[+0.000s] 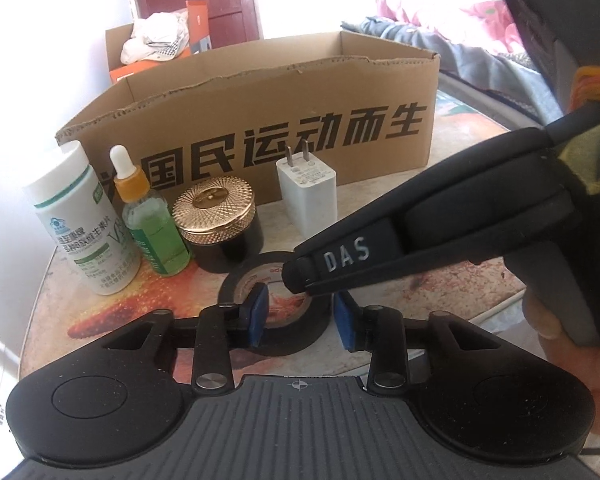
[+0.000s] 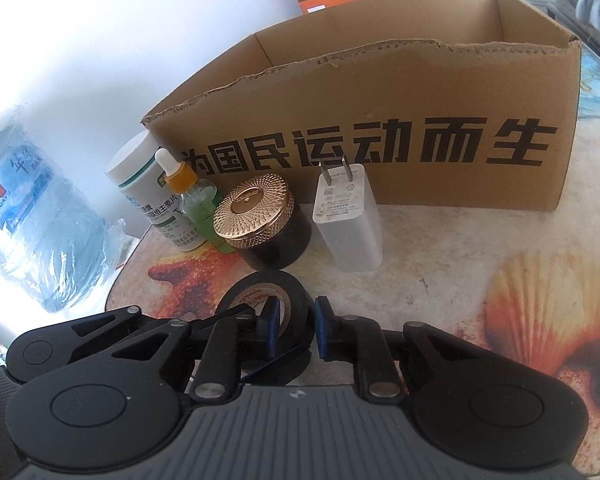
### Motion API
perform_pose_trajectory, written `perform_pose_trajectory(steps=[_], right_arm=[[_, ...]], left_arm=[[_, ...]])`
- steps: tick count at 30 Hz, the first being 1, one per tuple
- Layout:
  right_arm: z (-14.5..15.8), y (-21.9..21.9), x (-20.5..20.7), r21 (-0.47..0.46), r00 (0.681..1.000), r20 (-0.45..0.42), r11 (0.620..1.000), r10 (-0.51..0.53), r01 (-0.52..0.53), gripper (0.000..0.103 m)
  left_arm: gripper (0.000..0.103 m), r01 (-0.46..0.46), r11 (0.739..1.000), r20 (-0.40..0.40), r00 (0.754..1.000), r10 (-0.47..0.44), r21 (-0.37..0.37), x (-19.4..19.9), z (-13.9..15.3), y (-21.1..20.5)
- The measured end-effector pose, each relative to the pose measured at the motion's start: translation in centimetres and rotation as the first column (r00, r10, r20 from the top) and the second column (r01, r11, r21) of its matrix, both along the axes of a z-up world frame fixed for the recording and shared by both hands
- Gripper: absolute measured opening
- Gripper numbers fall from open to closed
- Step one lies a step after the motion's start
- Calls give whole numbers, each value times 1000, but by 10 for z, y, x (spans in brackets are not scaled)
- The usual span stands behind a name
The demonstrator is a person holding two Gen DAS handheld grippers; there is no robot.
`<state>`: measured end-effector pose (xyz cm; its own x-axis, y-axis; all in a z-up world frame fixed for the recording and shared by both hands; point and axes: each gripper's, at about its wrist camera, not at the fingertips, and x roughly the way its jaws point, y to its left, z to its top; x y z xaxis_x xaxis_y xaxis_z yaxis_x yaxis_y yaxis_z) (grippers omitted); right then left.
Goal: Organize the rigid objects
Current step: 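Close the right tool on the rim of the black tape roll, then lift the black tape roll with the right tool and carry it over the box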
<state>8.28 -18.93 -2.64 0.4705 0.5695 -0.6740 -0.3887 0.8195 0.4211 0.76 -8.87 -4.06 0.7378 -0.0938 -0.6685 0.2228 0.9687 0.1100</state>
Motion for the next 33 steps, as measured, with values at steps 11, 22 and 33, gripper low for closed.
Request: perform_pose_trajectory(steps=[11,22,33], right_arm=[[0,0,-4,7,1000,0,1000,-27,27,20],[-1,-3,-5,26,999,-2,999,-33,33,21],[2,4,-12,-23,999,48,999,-22,23,22]], left_arm=[[69,17,1000,-20,1000,-17,-20,-6,4,22],[77,65,996,-24,997,-67,-55,0,-8,23],[65,28,996,-25,999,-30,-81,10,-8,27]])
